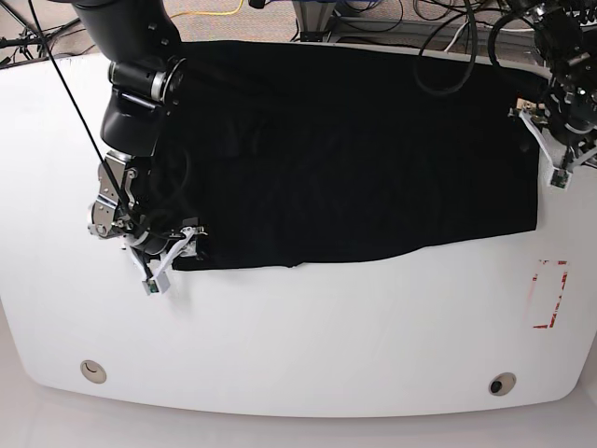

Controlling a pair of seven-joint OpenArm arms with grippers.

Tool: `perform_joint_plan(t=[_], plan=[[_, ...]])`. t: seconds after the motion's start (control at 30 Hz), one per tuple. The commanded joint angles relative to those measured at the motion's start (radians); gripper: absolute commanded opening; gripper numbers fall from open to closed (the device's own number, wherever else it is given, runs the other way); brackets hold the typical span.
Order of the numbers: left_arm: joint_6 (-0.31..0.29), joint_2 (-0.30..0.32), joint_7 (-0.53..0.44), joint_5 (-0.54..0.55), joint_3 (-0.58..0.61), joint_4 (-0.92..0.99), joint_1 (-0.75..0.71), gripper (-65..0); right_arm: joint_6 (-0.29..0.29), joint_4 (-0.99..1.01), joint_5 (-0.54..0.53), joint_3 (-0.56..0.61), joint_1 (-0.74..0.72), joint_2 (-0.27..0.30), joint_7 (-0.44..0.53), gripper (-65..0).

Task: Fold the T-shirt properly
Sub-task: 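Release the right gripper and move it to the shirt's opposite edge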

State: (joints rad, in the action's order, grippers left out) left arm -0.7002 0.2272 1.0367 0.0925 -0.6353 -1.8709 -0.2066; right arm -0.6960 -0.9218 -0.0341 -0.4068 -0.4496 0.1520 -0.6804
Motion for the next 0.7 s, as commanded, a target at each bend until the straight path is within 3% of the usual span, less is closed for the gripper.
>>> perform_joint_plan(t=[0.0,0.23,0.4,0.67], plan=[[0.002,0.021,-0.008,-0.007,-0.060,0.009,0.040,-12.8,-0.002,-0.009,-0.002,-0.001,-0.015,-0.004,-0.011,-34.6],[0.002,0.057,-0.011,-0.079,-0.200,0.193,0.236,-12.8,-0.002,-0.009,0.003,0.001,-0.013,-0.015,-0.012,-51.5],[0.002,0.094,-0.011,-0.141,-0.240,0.376,0.379,-12.8,-0.002,-0.009,0.004,0.001,-0.013,-0.015,-0.014,-53.7],[0.002,0.116,-0.012,-0.150,-0.217,0.618,0.500,-10.7,-0.002,-0.009,0.006,0.001,-0.010,-0.015,-0.014,-54.1]])
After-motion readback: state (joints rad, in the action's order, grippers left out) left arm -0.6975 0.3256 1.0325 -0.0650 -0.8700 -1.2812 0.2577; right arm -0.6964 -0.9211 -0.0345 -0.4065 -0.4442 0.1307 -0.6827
